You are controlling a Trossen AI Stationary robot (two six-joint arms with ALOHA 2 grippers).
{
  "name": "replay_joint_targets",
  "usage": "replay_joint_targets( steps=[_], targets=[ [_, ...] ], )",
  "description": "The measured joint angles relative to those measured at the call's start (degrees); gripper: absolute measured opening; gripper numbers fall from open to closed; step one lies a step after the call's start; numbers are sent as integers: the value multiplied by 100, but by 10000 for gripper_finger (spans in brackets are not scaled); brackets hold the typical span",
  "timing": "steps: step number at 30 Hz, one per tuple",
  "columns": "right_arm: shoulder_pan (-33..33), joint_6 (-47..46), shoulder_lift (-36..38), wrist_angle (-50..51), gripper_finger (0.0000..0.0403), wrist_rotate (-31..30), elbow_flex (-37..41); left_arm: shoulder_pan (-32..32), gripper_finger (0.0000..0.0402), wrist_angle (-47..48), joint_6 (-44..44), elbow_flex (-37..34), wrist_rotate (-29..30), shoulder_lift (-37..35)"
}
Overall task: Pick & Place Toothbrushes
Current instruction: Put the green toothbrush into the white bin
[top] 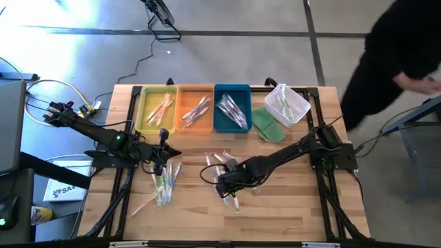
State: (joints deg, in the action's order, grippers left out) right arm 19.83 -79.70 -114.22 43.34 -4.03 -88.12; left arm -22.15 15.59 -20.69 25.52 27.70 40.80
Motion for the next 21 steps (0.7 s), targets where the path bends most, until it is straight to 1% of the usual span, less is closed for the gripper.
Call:
replay_joint_targets(
  steps=[13,16,21],
  targets=[
    [50,-26,-405,5,112,25,0,1,3,2,0,1,-2,0],
    [93,-168,-460,58,112,166,0,0,3,4,0,1,-2,2],
    [188,-302,-567,143,110,142,2,1,3,1,0,2,-2,0]
  ],
)
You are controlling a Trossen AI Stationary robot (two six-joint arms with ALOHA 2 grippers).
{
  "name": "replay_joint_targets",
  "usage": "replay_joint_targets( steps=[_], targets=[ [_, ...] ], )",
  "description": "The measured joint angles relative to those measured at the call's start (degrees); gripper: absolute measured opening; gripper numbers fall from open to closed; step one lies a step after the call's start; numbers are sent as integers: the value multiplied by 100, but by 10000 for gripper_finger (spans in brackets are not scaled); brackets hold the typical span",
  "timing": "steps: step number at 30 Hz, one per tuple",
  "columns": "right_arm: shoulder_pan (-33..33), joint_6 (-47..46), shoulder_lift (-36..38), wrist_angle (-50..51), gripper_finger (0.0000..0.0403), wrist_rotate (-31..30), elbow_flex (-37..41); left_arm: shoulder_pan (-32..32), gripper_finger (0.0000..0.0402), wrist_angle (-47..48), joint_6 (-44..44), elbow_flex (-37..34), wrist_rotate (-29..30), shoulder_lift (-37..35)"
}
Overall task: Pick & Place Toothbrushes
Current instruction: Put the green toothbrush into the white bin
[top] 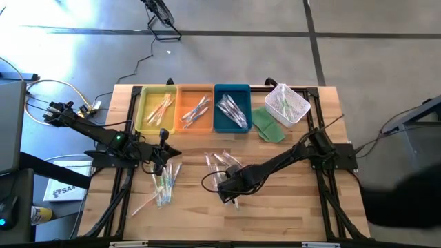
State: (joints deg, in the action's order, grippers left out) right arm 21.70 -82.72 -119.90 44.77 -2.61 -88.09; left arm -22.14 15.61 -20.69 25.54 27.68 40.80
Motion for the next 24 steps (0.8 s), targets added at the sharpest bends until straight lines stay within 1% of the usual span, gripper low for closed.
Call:
replay_joint_targets(
  steps=[12,18,21,24],
  targets=[
    [73,-155,-253,-176,110,33,-5,-1,3,1,0,-2,0,2],
    [82,38,-364,-228,109,108,-29,-1,3,7,4,-2,-1,2],
    [80,65,-369,-221,97,150,-24,-1,3,5,9,-2,-2,2],
    [80,185,-356,-194,68,199,-20,0,3,5,12,-2,-2,1]
  ],
)
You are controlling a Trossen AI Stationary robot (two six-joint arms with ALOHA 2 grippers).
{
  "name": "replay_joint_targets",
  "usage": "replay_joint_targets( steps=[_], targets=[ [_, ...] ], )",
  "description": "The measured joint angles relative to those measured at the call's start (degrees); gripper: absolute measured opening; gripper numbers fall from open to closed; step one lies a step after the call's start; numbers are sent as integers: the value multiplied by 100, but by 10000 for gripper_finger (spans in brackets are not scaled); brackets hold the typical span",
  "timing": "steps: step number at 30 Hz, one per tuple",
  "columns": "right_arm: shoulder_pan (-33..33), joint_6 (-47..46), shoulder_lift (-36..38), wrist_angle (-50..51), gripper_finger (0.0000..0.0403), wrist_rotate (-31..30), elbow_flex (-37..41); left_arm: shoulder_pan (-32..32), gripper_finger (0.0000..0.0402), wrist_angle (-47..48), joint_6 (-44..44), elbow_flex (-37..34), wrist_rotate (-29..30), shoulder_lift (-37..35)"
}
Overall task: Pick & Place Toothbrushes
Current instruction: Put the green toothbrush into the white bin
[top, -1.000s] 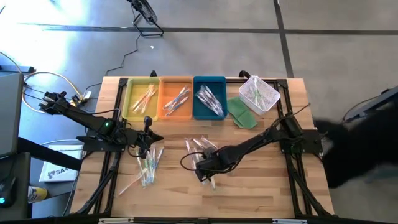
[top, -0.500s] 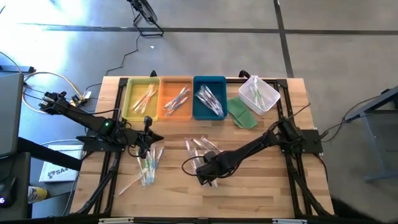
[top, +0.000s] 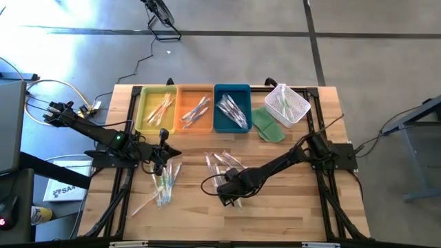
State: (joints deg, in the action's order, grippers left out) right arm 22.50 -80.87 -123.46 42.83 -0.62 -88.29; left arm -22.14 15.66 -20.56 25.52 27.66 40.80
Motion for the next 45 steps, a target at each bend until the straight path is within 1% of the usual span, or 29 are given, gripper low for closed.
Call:
replay_joint_targets(
  steps=[4,5,9,15,24,27,30,36,45],
  targets=[
    [-2,48,0,31,21,33,4,-1,3,0,0,0,0,1],
    [-2,132,0,28,16,43,4,-1,3,-2,-1,2,0,-1],
    [-3,213,1,26,20,63,4,-1,3,-2,1,0,0,-1],
    [-44,313,235,220,13,26,42,-1,3,-2,1,2,0,-1],
    [-210,634,1020,623,13,-279,37,-1,3,-2,-4,1,2,1],
    [-276,770,1345,750,13,-584,22,-1,3,-5,-6,0,0,1],
    [-355,880,1624,1103,13,-913,24,-1,3,-6,-15,0,2,1],
    [-536,917,2196,2116,13,-1557,22,0,3,-5,-15,1,2,1],
    [-1007,1086,2728,3409,13,-2173,22,1,3,-5,-15,1,2,-1]
  ],
)
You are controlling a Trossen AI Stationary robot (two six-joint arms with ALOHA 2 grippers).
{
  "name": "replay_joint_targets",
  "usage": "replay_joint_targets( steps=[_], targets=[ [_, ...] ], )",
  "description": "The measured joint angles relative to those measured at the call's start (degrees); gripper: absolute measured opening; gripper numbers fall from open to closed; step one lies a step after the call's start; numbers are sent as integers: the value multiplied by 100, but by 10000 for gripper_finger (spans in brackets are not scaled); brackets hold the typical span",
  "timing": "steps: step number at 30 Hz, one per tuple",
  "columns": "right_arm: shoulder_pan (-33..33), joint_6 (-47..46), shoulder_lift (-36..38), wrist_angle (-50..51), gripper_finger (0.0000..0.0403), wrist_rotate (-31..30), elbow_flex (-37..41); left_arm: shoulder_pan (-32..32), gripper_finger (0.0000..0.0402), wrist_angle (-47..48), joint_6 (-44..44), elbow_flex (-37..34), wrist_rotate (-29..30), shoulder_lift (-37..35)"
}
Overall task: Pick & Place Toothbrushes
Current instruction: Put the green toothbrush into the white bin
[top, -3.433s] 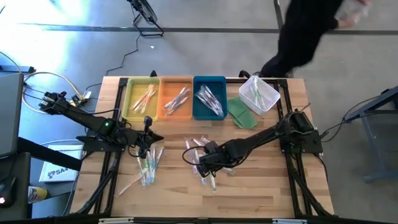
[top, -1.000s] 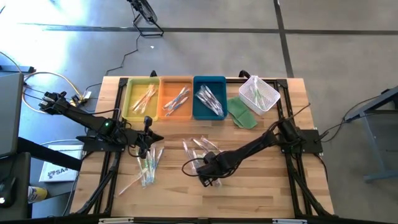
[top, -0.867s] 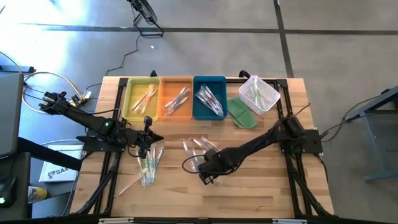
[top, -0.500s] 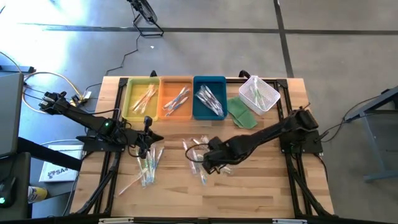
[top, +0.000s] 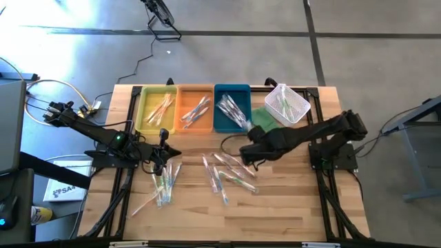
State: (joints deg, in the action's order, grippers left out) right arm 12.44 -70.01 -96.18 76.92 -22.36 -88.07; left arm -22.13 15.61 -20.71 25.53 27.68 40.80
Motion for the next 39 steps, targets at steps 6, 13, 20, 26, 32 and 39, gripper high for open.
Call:
replay_joint_targets(
  steps=[6,13,20,26,32,39],
  targets=[
    [-501,457,105,495,13,-441,-2,-2,3,1,0,1,0,2],
    [-1244,1140,105,869,13,-677,0,0,3,1,-2,1,0,2],
    [-1954,1764,105,1026,13,-968,-2,-1,3,1,-2,-1,0,2],
    [-2602,2199,105,1026,13,-1371,-4,-2,3,-1,-2,-1,0,2],
    [-3178,2484,105,1017,13,-1665,-4,-1,3,1,-2,1,0,1],
    [-3617,2533,112,883,13,-1929,355,-2,3,1,-2,-1,0,0]
  ],
)
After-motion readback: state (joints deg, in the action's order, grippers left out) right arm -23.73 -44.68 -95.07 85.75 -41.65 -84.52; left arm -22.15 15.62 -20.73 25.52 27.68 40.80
